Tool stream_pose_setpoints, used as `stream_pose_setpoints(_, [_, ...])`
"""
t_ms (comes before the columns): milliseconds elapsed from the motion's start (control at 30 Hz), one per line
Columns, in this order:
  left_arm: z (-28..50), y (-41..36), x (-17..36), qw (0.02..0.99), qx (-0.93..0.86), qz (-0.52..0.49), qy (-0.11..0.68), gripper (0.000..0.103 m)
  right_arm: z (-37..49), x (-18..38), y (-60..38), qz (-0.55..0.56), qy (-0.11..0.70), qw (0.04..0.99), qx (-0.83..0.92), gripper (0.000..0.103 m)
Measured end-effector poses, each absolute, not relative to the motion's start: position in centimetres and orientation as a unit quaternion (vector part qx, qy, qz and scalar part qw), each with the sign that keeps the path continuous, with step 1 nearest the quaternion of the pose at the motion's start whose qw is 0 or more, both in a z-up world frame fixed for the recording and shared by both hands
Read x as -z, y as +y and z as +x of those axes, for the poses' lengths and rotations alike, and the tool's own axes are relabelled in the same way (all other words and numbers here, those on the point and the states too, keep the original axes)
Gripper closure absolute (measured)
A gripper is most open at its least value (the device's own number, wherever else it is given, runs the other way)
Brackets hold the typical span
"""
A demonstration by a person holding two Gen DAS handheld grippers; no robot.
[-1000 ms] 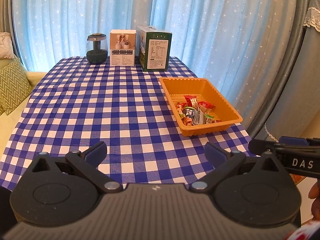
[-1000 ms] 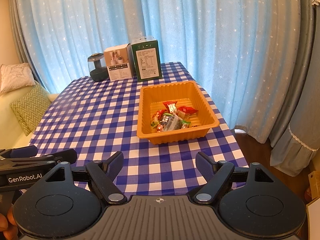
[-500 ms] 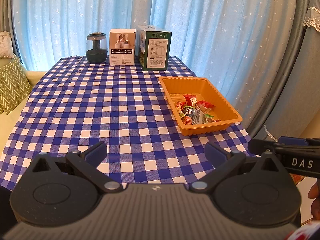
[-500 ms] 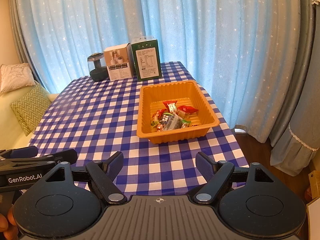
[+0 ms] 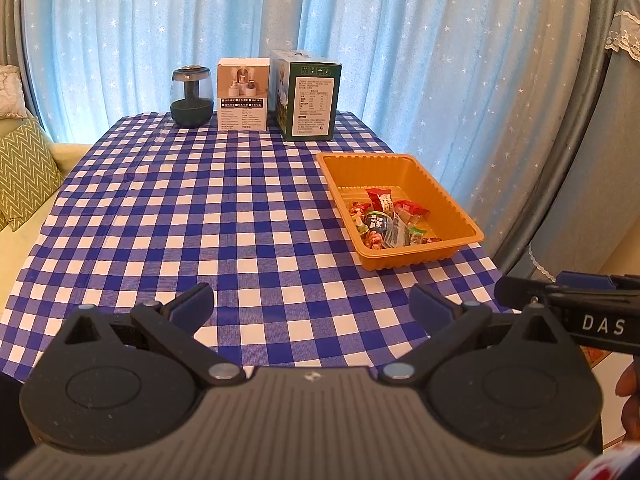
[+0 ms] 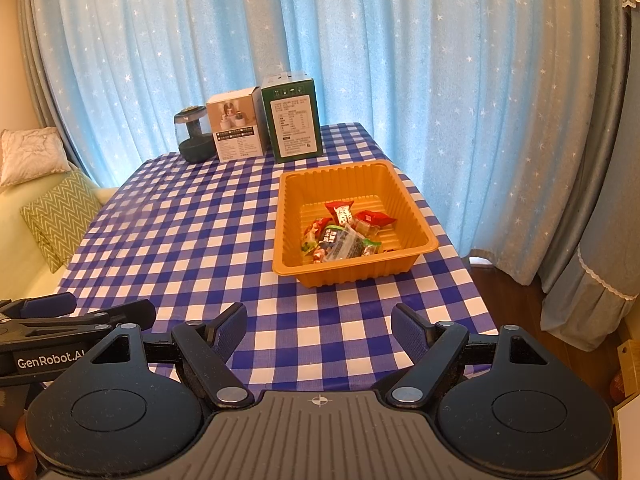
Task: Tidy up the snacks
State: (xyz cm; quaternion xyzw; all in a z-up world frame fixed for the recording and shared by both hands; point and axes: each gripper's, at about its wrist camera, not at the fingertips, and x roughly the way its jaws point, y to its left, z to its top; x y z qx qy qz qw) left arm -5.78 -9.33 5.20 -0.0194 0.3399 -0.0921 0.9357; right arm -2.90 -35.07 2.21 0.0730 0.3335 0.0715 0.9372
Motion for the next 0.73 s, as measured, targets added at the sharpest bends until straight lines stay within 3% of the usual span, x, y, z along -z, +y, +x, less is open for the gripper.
stream_pose_setpoints(733, [-5.78,-9.27,-4.89,0.937,0.096,-0.023,0.335,0.0,-2.91,-2.02,-35.12,0.073,0.333,0.937,-0.072,0.024])
